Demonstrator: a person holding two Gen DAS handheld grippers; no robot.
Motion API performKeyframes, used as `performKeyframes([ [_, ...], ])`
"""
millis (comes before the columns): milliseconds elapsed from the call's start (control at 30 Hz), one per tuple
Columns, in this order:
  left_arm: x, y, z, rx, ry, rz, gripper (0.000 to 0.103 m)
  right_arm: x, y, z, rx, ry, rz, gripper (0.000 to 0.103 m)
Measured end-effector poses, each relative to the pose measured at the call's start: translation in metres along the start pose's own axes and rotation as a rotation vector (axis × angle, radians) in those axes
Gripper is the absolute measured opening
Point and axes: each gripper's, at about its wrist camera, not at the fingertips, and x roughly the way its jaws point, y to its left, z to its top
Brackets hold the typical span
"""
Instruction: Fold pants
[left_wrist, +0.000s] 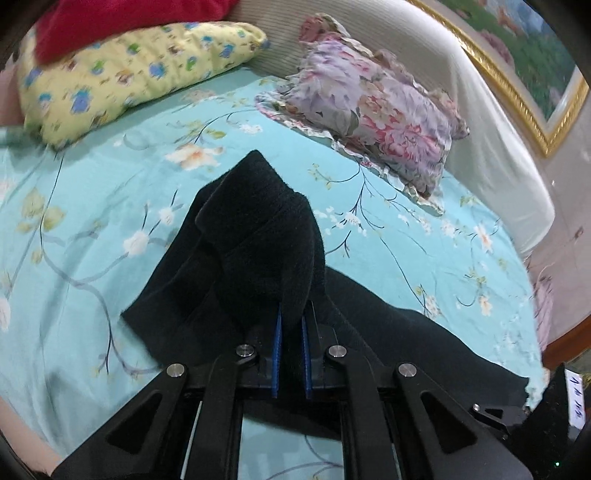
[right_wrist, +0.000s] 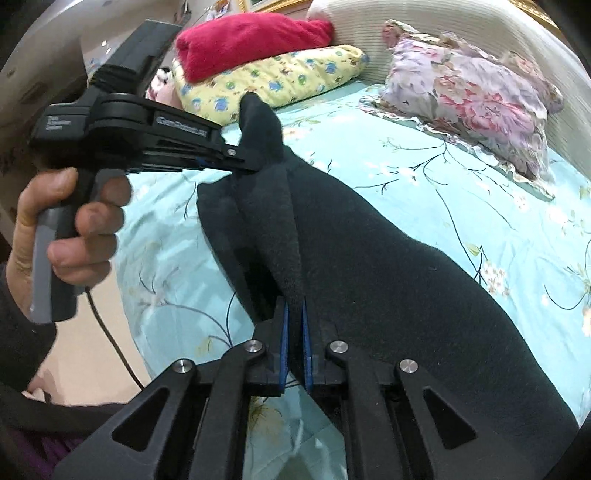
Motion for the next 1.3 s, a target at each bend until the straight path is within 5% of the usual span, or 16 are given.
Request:
performKeyframes([
  [400,0.004,0.053,-0.036,-0.127,-0.002,-0.085,0.005,0.012,0.015,-0.011,-0.059,0.076,-0.035,0.008],
  [700,0.001,0.063,-0.053,-0.125,0.006,-0.096,0.005,0.018,0.02,-0.018,-0.092,0.117,-0.047,0.008],
  [833,-0.008,0.066,-0.053,-0.112,0.001,-0.093,0.006,0.015,0.017,-0.017,-0.047,0.112,-0.022,0.021],
  [900,-0.015,0.067,-0.053,-0.105,-0.003,-0.089,0.006,0.011,0.014,-0.017,-0.013,0.105,0.01,0.037],
  [967,-0.022,0.068,-0.052,-0.104,-0.008,-0.084,0.006,0.007,0.013,-0.017,0.013,0.09,0.033,0.037],
  [1300,-0.041,0.073,-0.038,-0.157,-0.023,-0.083,0.034,-0.022,-0.01,-0.007,0.165,-0.006,0.082,0.037],
])
